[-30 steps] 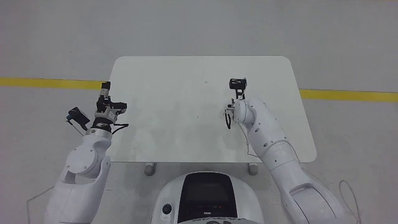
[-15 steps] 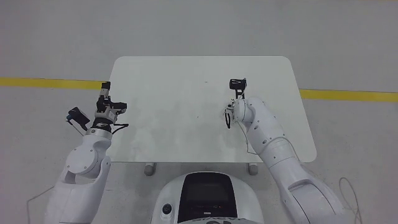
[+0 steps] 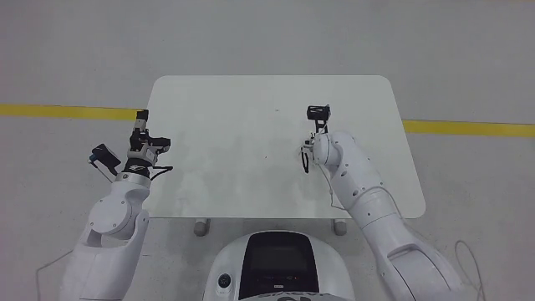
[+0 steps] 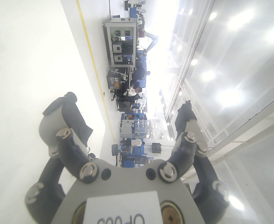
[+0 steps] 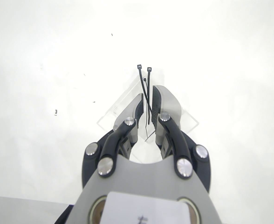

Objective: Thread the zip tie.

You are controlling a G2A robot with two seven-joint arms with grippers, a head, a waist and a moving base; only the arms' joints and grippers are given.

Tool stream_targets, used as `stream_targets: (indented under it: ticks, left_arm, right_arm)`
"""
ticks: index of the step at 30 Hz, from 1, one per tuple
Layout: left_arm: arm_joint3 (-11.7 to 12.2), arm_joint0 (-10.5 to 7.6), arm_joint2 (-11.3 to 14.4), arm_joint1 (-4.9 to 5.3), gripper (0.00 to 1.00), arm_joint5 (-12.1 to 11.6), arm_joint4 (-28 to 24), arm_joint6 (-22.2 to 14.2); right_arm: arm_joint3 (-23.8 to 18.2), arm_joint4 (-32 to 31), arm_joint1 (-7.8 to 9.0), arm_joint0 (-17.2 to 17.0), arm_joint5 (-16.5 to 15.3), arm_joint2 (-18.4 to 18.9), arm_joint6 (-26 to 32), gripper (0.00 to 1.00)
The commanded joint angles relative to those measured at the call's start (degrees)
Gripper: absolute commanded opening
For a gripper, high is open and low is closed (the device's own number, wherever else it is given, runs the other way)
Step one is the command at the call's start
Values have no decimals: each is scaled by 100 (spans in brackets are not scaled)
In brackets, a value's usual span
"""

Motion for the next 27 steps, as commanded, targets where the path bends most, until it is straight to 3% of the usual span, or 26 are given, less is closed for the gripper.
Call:
stream_targets:
  ticks: [1, 27]
  left_arm:
    - [0, 0, 0, 0, 100, 0, 0, 0]
    - [0, 0, 0, 0, 100, 0, 0, 0]
  right_arm:
    - [-42, -9, 4, -21, -9, -4, 15, 11]
    - [-106, 28, 14, -36, -113, -90, 52, 13]
